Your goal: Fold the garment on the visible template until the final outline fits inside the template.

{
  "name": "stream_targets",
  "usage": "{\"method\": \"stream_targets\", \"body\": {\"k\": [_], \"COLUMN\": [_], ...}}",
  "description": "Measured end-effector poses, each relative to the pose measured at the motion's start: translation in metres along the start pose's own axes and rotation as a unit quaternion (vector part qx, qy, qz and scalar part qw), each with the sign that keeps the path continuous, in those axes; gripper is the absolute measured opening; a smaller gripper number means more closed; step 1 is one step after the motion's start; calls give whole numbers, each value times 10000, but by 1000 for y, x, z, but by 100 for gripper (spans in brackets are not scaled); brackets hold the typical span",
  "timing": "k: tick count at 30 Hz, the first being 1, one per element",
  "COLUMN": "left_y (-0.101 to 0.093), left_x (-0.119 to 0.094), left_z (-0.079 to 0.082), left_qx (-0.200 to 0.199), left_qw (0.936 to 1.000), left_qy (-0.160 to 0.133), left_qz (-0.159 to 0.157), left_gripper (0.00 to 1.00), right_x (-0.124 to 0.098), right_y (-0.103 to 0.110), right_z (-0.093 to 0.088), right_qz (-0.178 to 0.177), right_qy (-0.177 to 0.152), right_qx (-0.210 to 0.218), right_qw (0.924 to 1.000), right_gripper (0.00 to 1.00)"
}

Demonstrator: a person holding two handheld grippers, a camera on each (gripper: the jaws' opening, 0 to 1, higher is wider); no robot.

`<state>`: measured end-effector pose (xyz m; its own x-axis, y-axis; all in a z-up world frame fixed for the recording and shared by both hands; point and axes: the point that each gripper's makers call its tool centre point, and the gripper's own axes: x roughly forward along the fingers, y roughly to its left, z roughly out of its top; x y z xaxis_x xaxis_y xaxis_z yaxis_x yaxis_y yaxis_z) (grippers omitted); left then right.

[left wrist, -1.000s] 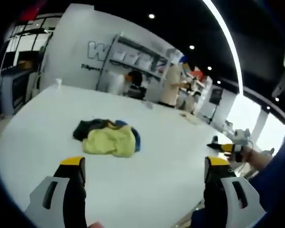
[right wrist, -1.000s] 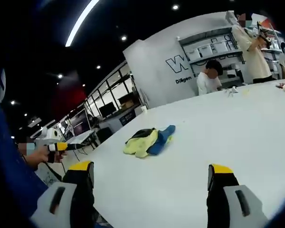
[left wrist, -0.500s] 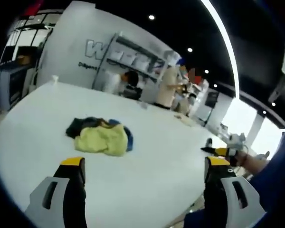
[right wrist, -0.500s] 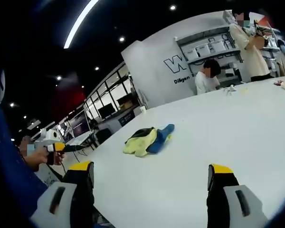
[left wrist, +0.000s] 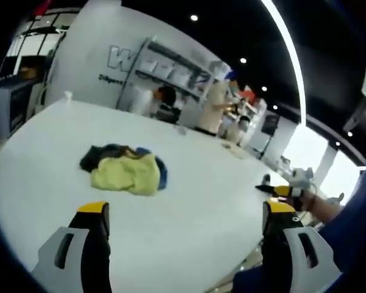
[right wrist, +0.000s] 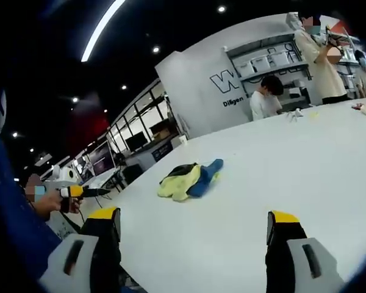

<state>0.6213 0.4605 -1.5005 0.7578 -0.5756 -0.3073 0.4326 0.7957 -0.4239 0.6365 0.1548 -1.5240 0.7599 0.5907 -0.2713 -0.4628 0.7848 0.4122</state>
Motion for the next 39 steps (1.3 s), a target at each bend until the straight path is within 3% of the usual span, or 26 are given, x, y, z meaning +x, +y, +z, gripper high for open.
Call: {"method": "stream_targets", "body": {"k": [11,22,28,35,39], "left_y": [6,22,32,44,49], "left_x": [6,18,31,38,42], "left_z": [-5,-8,-2,-1,-7], "left_qx": [-48,-74,-187,-280,-276], "left_qw": [9999,9997,9996,9992,9988], "left_qy": [128,232,206,247,365], "left_qz": [-16,33,81,138,167], "left_gripper": [99,99,99,99,99], "right_x": [9,41,70,123,166], "right_y": [3,17,18,20,18], "right_z": [-8,-14,-10,-2,1], "right_qz": [140,418,635,990,1231], "right_qy": [160,383,444,694,860], "right_qx": [39,83,204,32,-25], "right_qw": [9998,9984,9968,9927,9887], "right_gripper": [98,94,89,82,77]}}
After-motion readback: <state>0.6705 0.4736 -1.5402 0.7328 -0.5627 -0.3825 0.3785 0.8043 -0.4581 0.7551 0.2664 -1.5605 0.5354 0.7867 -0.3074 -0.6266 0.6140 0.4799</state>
